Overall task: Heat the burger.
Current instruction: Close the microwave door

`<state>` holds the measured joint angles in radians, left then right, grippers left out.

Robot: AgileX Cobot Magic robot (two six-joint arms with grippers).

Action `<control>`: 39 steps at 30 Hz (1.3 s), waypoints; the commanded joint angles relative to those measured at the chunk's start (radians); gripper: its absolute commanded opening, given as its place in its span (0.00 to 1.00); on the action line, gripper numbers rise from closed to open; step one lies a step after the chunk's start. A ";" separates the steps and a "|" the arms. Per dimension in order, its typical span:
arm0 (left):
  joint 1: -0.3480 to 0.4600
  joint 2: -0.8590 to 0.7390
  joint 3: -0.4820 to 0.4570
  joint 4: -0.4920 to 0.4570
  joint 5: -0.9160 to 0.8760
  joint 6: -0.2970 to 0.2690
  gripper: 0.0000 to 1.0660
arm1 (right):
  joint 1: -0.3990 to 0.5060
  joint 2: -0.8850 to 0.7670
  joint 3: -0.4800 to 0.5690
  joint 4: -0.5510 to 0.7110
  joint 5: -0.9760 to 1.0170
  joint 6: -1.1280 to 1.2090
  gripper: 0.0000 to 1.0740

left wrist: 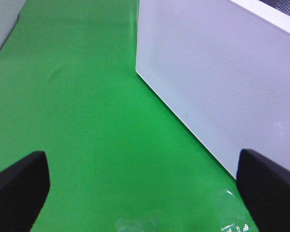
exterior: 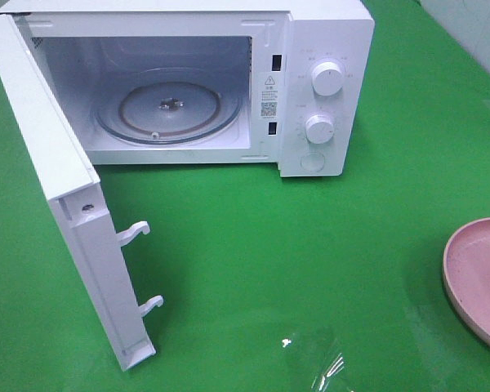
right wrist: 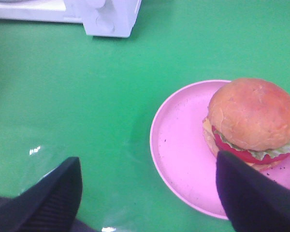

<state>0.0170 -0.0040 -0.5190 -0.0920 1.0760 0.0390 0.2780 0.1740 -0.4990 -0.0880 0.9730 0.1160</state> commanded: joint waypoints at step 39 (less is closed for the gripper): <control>0.002 -0.016 0.003 -0.009 -0.008 -0.004 0.91 | -0.205 -0.204 0.010 0.043 -0.012 -0.016 0.68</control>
<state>0.0170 -0.0040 -0.5190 -0.0920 1.0760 0.0390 0.0780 -0.0040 -0.4920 -0.0520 0.9690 0.1080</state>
